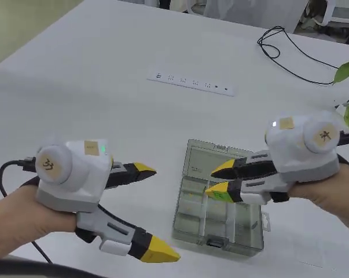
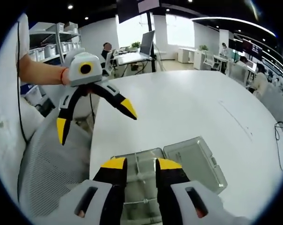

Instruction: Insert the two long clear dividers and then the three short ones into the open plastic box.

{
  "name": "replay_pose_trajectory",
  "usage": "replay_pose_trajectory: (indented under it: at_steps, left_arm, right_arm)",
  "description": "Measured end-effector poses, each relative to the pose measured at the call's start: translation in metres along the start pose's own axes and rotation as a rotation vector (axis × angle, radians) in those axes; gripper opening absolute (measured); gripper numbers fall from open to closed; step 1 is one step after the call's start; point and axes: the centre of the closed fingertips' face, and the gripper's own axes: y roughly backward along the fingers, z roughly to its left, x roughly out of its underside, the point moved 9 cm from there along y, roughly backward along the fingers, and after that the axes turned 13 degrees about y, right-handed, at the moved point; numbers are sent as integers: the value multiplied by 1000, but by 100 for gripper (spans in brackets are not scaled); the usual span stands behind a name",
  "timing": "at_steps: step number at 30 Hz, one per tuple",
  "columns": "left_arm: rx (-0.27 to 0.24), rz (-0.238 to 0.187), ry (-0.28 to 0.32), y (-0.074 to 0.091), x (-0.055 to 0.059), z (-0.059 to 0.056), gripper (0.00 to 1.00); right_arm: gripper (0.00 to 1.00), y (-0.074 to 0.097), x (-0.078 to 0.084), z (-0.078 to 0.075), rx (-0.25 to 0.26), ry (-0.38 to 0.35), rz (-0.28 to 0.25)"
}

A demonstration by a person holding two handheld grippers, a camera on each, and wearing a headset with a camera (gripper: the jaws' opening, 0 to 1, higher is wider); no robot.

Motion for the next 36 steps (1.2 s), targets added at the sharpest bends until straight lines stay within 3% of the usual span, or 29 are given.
replay_pose_trajectory:
  at_steps: [11, 19, 28, 36]
  left_arm:
    - [1, 0, -2, 1, -2, -2, 100]
    - [1, -2, -8, 0, -7, -2, 100]
    - [5, -3, -10, -1, -9, -3, 100]
    - [3, -3, -9, -1, -9, -1, 100]
  right_arm:
    - [35, 53, 20, 10, 69, -39, 0]
    - [43, 78, 38, 18, 89, -61, 30]
    - [49, 94, 67, 21, 82, -69, 107]
    - [51, 102, 104, 22, 30, -17, 260]
